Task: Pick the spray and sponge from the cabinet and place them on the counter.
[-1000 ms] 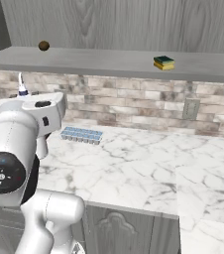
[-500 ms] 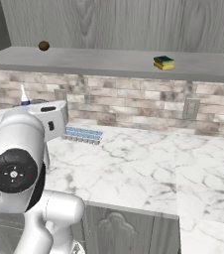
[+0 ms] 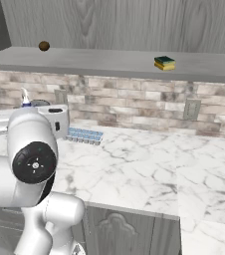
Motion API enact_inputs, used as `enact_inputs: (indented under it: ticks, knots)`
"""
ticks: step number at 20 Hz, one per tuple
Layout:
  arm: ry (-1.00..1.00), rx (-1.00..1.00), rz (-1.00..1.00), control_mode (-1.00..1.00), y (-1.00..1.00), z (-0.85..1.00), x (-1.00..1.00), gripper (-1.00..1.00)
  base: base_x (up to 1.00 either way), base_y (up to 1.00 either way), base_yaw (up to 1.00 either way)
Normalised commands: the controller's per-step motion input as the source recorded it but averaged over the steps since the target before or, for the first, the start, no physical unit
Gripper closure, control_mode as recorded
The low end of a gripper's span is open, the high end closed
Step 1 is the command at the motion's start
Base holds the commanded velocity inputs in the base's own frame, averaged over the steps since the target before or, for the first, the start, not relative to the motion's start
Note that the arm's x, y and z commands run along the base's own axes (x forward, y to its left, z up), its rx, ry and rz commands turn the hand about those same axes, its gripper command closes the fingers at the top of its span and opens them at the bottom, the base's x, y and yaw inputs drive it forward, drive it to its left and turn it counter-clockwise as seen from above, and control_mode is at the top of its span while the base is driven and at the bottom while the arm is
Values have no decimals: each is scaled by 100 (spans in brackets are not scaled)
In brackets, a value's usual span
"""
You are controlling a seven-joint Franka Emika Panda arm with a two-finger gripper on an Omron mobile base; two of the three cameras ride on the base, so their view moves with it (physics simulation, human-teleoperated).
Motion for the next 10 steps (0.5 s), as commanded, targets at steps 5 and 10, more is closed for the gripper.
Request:
enact_inputs:
  ticks: [5,10]
  knots:
    - [-5,13,7,-100,17,-28,8,100,0,0,0]
    - [-6,7,7,-100,4,-24,0,100,0,0,0]
